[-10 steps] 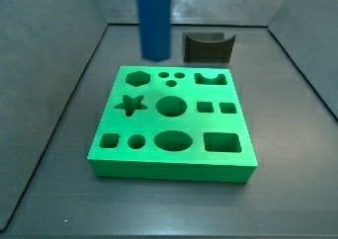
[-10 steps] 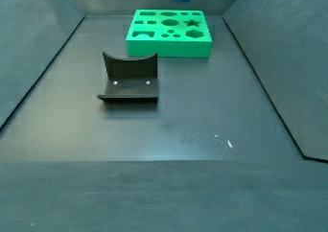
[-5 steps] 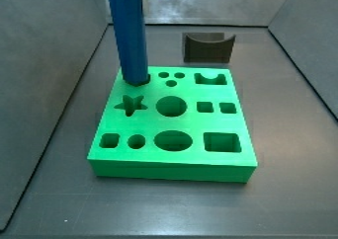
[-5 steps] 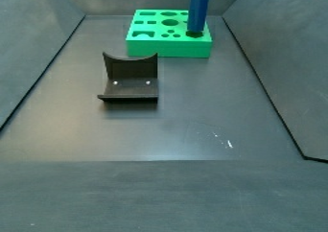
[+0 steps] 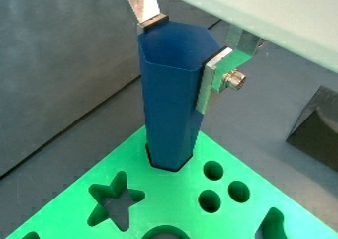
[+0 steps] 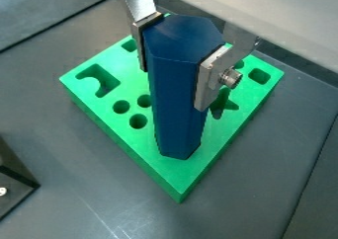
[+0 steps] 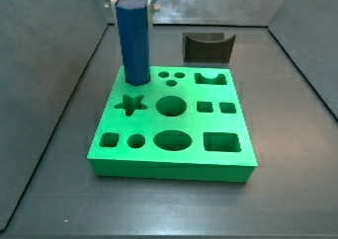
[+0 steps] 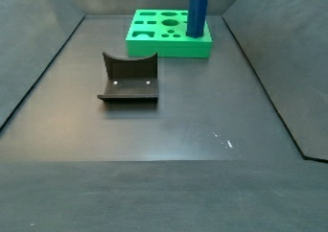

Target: Insert the hexagon object.

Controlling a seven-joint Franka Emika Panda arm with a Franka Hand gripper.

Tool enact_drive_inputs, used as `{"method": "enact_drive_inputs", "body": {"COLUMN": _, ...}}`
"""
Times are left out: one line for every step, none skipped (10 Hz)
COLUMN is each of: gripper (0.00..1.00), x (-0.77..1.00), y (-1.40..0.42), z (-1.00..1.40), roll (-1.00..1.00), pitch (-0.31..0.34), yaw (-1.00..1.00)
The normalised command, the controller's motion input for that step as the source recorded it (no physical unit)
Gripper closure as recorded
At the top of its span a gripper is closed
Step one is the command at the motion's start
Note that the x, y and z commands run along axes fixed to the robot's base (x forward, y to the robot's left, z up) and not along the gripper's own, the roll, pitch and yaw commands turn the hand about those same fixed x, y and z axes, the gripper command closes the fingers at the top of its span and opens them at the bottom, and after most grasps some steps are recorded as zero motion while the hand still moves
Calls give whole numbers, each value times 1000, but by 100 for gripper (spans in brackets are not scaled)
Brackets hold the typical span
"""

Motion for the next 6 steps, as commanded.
{"method": "enact_drive_inputs", "body": {"gripper": 100, "x": -80, "y": -11, "z": -606, "roll": 9, "pitch": -140, "yaw": 0}}
{"method": "enact_drive_inputs", "body": {"gripper": 100, "x": -206, "y": -137, "z": -403, "roll": 67, "pitch": -140, "yaw": 40}}
{"method": "enact_drive_inputs", "body": {"gripper": 100, "x": -203, "y": -209, "z": -291, "roll": 110, "pitch": -133, "yaw": 114}}
{"method": "enact_drive_inputs", "body": {"gripper": 100, "x": -189, "y": -203, "z": -257, "roll": 59, "pitch": -146, "yaw": 114}}
{"method": "enact_drive_inputs", "body": {"gripper": 100, "x": 0, "y": -109, "z": -289, "roll": 0, "pitch": -109, "yaw": 34}}
{"method": "enact_drive_inputs", "body": {"gripper": 100, "x": 0, "y": -29, "z": -506, "roll": 0, "pitch": -154, "yaw": 9}}
